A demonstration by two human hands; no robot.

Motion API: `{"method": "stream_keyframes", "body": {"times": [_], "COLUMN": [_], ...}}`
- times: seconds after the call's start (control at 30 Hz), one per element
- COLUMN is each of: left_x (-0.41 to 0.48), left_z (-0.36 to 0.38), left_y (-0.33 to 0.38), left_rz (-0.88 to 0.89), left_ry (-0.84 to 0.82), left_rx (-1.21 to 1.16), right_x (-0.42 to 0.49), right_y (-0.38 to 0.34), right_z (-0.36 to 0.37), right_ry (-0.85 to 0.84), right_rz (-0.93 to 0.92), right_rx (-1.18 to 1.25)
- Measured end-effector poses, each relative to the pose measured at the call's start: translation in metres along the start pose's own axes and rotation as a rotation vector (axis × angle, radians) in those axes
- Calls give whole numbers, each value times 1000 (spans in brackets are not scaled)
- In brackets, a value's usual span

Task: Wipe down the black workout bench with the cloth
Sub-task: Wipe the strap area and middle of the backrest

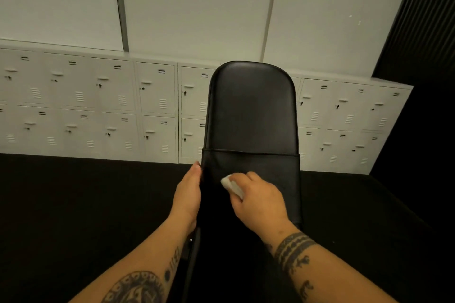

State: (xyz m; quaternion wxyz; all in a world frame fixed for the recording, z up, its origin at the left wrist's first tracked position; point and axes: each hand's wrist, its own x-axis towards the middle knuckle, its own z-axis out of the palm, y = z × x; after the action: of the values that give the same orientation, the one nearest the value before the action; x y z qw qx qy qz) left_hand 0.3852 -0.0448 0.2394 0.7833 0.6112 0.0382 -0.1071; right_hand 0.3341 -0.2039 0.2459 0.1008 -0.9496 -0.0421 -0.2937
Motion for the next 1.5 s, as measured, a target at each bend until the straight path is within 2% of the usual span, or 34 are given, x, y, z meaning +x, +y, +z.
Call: {"method": "stream_keyframes", "body": {"times": [0.1,0.13,0.17,0.23,0.3,0.33,0.4,0.47,0.63,0.7,0.77,0.87,0.93,1.03,1.17,1.23,1.37,1.43,1.5], "left_x": [-9,-13,-18,-27,-35,-38,-39,-37,-30,-27,-27,-28,-30,-33,-33,-32,-29,-28,-27], "left_z": [4,7,9,11,11,11,10,9,14,18,21,25,29,35,37,35,36,39,40], "left_y": [-2,0,1,-1,-6,-7,-6,-1,17,22,26,30,31,29,28,32,39,42,45], "left_rz": [136,177,219,296,386,434,512,501,449,425,395,359,364,338,302,317,285,297,314], "left_ry": [97,142,183,229,222,194,103,35,10,21,35,35,45,25,-28,-47,-73,-84,-96], "left_rx": [303,371,439,587,800,925,1180,1367,1713,1779,1807,1856,1891,1895,1911,1977,1985,1979,1969], "right_x": [-3,-2,-4,-19,-41,-48,-49,-41,-2,3,-6,-36,-50,-48,-19,-21,-65,-74,-72], "right_y": [25,27,25,16,16,23,42,57,33,14,1,9,30,64,65,58,57,75,91], "right_z": [-17,-20,-22,-21,-19,-21,-29,-36,-29,-18,-5,-6,-18,-33,-40,-40,-32,-35,-37], "right_ry": [47,37,6,-90,-183,-195,-142,-77,72,56,-13,-84,-105,-23,62,58,-78,-45,26], "right_rz": [291,338,325,171,30,29,130,273,420,351,193,70,130,326,484,476,236,307,493], "right_rx": [81,103,106,34,-63,-89,-83,-23,151,168,124,73,60,52,154,177,46,39,100]}}
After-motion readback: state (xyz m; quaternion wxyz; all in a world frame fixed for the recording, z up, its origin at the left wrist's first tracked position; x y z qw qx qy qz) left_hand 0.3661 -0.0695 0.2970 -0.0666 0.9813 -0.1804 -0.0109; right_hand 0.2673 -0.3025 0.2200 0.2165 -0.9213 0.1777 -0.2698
